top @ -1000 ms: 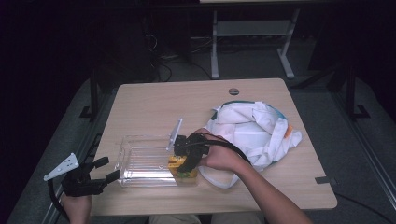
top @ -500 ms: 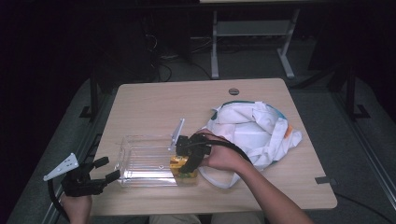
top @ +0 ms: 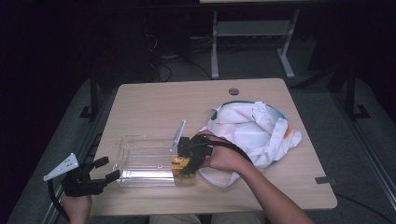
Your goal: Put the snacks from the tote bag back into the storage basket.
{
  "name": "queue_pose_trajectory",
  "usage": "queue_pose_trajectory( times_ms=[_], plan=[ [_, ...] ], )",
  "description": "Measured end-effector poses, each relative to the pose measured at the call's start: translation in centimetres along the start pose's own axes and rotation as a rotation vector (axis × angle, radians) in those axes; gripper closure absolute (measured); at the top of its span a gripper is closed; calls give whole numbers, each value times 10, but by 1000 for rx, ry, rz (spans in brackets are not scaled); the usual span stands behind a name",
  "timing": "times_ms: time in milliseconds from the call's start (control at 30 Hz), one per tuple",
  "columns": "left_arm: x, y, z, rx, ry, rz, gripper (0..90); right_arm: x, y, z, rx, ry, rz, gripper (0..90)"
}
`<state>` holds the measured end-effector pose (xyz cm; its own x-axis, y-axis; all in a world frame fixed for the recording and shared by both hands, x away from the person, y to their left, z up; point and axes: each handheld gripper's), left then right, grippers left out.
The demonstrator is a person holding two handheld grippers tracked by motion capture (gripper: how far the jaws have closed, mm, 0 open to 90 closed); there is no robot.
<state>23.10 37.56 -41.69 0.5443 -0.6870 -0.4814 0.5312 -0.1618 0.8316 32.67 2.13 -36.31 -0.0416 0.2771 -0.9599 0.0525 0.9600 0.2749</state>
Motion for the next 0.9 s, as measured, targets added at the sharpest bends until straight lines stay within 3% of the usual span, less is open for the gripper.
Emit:
queue_pose_trajectory(
  times_ms=[367,900],
  plan=[
    [0,0,0,-4,0,2,127,0,-1,-3,-17,11,2,467],
    [1,0,0,1,1,-1,128,-7,-5,-3,4,24,32,441]
  ],
)
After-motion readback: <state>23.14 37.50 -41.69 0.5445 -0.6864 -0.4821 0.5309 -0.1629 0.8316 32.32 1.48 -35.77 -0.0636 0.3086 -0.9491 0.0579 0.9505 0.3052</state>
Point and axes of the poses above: each handheld gripper's, and its own axes: x roughly forward along the jaws, y roughly out of its top, z roughly to its right, and after that the axes turned 10 degrees about -z, right-handed
